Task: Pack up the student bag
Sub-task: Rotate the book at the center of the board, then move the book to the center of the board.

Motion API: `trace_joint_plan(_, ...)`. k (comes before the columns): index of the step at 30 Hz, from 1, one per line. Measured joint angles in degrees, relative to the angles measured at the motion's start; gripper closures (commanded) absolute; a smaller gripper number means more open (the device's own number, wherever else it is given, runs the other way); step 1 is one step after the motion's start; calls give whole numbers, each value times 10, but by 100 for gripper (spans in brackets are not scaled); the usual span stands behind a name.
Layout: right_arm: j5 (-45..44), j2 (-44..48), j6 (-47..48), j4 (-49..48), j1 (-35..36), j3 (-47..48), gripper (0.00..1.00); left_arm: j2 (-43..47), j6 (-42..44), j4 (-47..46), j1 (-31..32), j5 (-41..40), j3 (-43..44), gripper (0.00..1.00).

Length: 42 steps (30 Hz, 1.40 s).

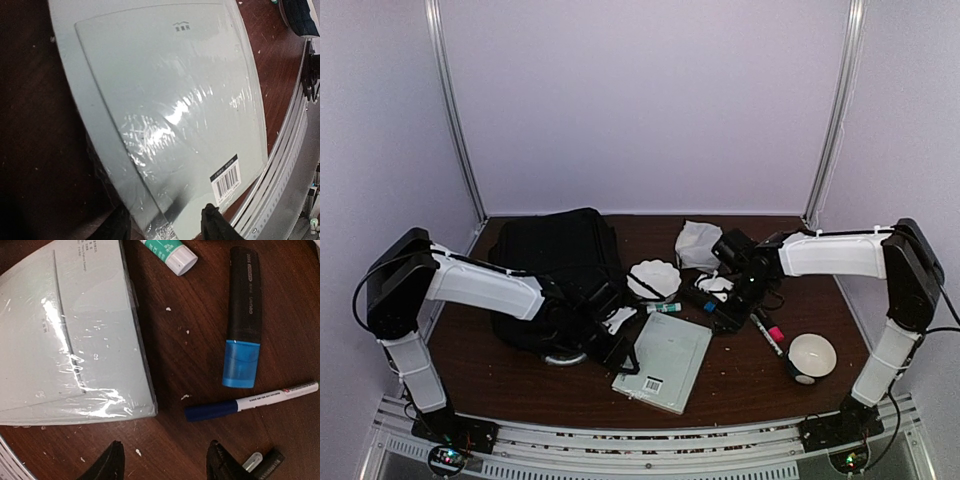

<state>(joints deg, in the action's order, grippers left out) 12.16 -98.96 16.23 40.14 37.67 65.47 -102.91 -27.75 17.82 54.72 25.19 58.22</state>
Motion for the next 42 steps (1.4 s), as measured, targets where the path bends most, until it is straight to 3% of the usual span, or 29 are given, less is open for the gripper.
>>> trace_joint_plan(6,98,31,-34,35,-35,-3,41,3,-44,-10,0,-36,1,44)
trace_joint_plan(13,232,-10,-51,66,-49,-36,39,2,-97,0,0,-77,23,42)
trace_joint_plan(24,340,-82,-74,80,-50,-23,39,-23,-175,1,0,-53,24,36)
trace_joint_plan(32,404,-107,-93,58,-50,-19,39,-27,-208,-43,0,-5,12,40)
trace_joint_plan(37,441,-120,-107,41,-50,-17,35,-27,-198,-42,10,8,21,43)
trace_joint_plan(42,468,-121,-124,40,-51,-16,23,-24,-170,11,31,8,45,44)
